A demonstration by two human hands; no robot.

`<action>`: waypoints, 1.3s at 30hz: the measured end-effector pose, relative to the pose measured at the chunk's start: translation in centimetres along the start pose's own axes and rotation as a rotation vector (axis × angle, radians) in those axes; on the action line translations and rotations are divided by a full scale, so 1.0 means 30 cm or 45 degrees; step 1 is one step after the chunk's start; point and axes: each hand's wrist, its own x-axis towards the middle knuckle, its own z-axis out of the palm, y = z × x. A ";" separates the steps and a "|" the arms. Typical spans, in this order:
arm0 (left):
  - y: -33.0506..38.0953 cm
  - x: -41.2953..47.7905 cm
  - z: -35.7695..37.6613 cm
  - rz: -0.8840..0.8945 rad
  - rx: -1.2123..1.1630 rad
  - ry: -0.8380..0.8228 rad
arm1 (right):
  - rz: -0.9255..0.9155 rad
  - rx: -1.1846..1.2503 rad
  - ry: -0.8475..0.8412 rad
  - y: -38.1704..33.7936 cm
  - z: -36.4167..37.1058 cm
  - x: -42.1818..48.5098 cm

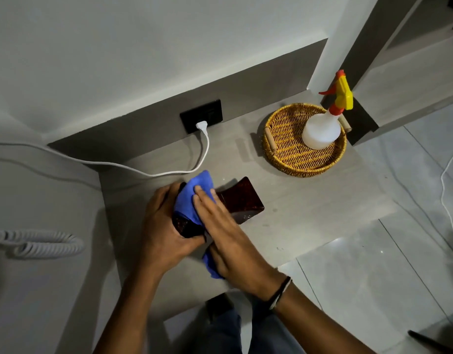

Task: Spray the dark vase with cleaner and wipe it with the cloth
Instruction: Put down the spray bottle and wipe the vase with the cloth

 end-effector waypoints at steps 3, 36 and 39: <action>-0.006 -0.008 0.004 -0.044 0.000 0.021 | 0.135 -0.285 -0.027 0.113 -0.090 -0.016; 0.022 0.074 0.079 -0.157 -0.123 0.016 | 0.539 0.002 0.625 0.134 -0.191 0.019; 0.050 0.082 0.082 -0.126 -0.130 0.012 | 0.148 -0.038 0.214 0.045 -0.139 0.040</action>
